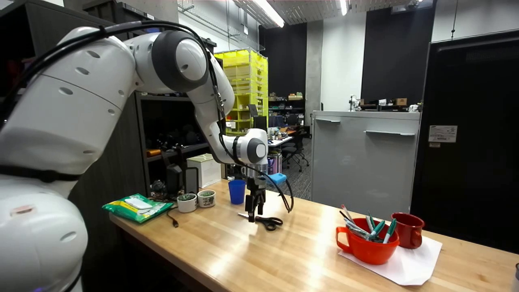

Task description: Move the black scissors forwards then rotate it clockwise.

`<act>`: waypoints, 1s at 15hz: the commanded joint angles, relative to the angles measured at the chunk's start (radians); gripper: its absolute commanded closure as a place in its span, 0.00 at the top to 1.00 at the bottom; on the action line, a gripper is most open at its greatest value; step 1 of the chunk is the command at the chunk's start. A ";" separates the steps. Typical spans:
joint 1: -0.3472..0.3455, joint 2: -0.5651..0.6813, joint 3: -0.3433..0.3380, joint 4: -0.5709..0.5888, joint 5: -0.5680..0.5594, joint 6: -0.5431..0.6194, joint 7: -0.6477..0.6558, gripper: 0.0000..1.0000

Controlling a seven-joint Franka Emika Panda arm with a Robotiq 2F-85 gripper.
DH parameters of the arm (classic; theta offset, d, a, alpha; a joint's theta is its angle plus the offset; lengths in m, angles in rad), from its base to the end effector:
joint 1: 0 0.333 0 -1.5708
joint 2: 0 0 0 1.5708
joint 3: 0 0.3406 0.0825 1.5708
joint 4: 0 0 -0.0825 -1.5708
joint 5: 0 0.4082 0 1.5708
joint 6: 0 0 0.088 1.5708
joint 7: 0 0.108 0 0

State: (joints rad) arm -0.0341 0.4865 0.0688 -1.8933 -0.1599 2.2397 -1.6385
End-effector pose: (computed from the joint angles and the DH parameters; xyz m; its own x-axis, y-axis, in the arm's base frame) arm 0.6459 0.0155 0.2386 -0.2076 0.9758 -0.0685 0.9697 0.1961 -0.1459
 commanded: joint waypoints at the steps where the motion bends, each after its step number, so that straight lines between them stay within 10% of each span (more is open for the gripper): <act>1: -0.003 0.022 0.005 0.020 -0.011 0.005 -0.002 1.00; 12: -0.006 0.023 0.008 0.033 -0.010 0.010 -0.011 0.12; 15: -0.006 0.017 0.007 0.028 -0.011 0.013 -0.009 0.06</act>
State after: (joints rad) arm -0.0355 0.5099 0.0696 -1.8598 -0.1601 2.2416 -1.6403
